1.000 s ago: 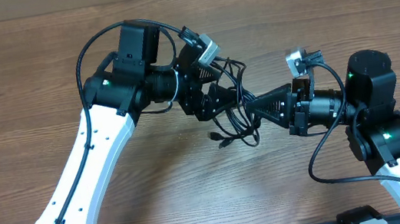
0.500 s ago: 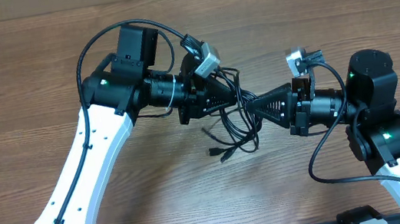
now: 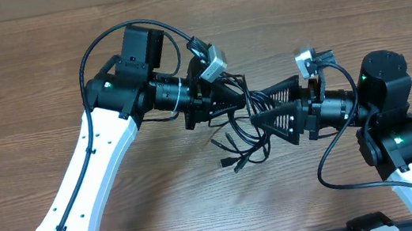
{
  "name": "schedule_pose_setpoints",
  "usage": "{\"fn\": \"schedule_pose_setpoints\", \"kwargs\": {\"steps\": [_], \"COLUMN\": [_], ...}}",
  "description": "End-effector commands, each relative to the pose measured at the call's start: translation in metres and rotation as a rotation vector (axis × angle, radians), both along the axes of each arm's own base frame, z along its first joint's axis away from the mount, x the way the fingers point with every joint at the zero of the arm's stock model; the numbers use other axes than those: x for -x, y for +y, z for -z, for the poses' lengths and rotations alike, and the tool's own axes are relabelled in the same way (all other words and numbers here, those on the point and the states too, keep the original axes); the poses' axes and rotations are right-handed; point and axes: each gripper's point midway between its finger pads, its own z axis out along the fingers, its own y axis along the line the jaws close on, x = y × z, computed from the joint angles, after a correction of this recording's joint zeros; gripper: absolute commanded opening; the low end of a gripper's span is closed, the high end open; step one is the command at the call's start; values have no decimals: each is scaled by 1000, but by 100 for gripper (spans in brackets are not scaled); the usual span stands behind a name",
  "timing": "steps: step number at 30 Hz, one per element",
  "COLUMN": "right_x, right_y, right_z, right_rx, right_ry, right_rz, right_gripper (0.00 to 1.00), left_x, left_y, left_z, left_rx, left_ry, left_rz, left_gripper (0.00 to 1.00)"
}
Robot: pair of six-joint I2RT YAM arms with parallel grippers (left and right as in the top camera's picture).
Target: Untangle cables
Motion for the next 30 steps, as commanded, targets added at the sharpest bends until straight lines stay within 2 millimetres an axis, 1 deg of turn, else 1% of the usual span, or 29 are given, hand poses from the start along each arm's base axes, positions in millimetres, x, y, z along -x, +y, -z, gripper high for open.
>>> {"fn": "schedule_pose_setpoints", "kwargs": {"steps": [1,3,5,6,7,10,18,20,22,24,26,28,30], "right_x": [3,3,-3,-7,-15,-25,-37,-38,-40,-41,-41,-39,-37], "right_y": [0,0,-2,-3,-8,-16,-27,-28,-28,-28,-25,-21,-16], "right_z": [-8,-8,-4,0,9,24,41,43,45,48,52,54,56], "right_rx": [-3,-3,12,23,48,97,158,164,166,170,171,168,177], "right_ry": [-34,-34,-17,1,48,104,148,153,160,173,193,201,193], "right_rz": [-2,-2,38,66,129,222,331,339,338,336,320,292,272], "right_gripper": [100,100,100,100,100,100,100,100,96,94,93,93,93], "left_x": [5,3,-7,-11,-20,-33,-54,-54,-54,-57,-62,-61,-58], "left_y": [0,1,6,8,13,22,41,41,40,41,44,42,36], "left_z": [-16,-13,4,9,21,35,55,56,56,59,64,66,66], "left_rx": [36,23,-80,-117,-192,-285,-430,-438,-441,-465,-509,-526,-536], "left_ry": [-39,-39,-28,-12,24,64,106,100,101,108,97,84,68], "left_rz": [21,10,-65,-97,-175,-281,-473,-477,-479,-520,-570,-575,-567], "left_gripper": [4,4,4,4,4,4,4,4,4,4,4,4,4]}}
